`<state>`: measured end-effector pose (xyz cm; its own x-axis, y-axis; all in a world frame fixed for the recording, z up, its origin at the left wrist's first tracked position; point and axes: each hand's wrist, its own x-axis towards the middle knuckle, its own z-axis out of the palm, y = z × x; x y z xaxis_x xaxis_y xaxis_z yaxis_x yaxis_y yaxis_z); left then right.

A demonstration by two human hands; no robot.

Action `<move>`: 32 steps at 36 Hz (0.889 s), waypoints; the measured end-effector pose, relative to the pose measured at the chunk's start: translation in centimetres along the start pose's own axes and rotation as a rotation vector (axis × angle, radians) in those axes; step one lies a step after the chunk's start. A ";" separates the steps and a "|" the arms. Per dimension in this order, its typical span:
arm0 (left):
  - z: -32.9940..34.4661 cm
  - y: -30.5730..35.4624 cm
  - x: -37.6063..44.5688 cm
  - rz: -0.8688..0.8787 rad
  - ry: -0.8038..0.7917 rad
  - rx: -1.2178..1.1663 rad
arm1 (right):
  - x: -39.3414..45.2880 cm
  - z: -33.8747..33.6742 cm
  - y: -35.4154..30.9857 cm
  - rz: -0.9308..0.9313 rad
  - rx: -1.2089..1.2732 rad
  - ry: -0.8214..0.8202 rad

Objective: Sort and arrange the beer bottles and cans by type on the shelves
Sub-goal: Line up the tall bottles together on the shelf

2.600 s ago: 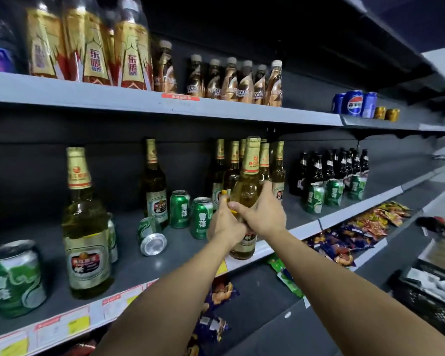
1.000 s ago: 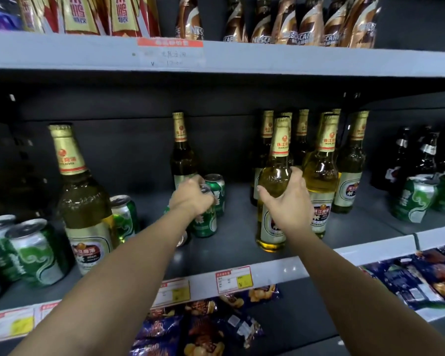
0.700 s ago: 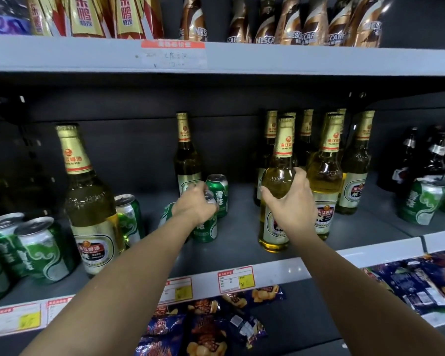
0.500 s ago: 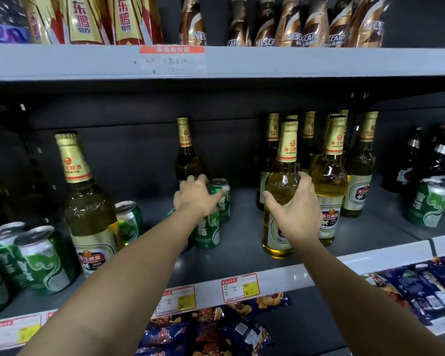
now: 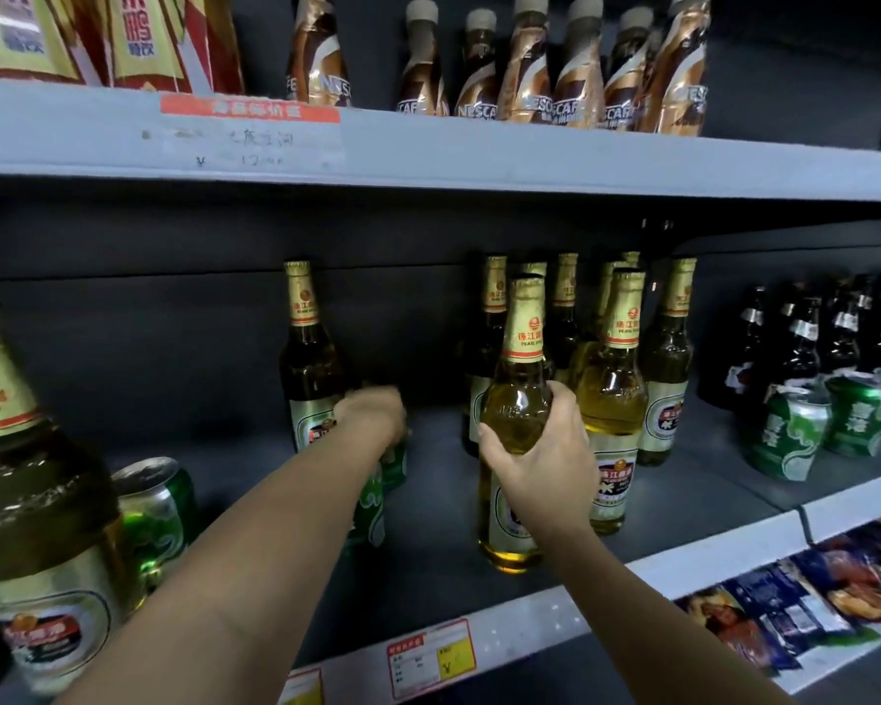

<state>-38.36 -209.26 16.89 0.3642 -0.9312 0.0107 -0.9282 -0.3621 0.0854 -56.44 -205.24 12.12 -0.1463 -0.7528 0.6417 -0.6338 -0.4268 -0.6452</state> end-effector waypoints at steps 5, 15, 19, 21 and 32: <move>-0.8 0.2 -1.1 0.006 0.083 0.077 | 0.3 0.3 -0.1 -0.029 0.017 -0.006; -0.3 -1.5 -1.8 0.016 0.107 0.109 | 2.9 5.0 -3.5 -0.071 0.015 -0.204; 0.4 -2.1 -1.6 -0.013 0.115 0.035 | 4.7 7.7 -4.9 0.037 0.043 -0.260; 0.7 -2.1 -1.5 -0.025 0.125 0.004 | 5.5 8.8 -5.4 0.060 0.057 -0.275; 1.5 -2.2 -0.9 -0.035 0.153 -0.104 | 7.9 12.0 -5.5 0.089 -0.039 -0.360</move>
<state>-36.75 -207.65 15.24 0.4110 -0.8982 0.1562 -0.9047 -0.3808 0.1910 -44.97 -214.87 15.76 0.0703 -0.9170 0.3927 -0.6602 -0.3379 -0.6708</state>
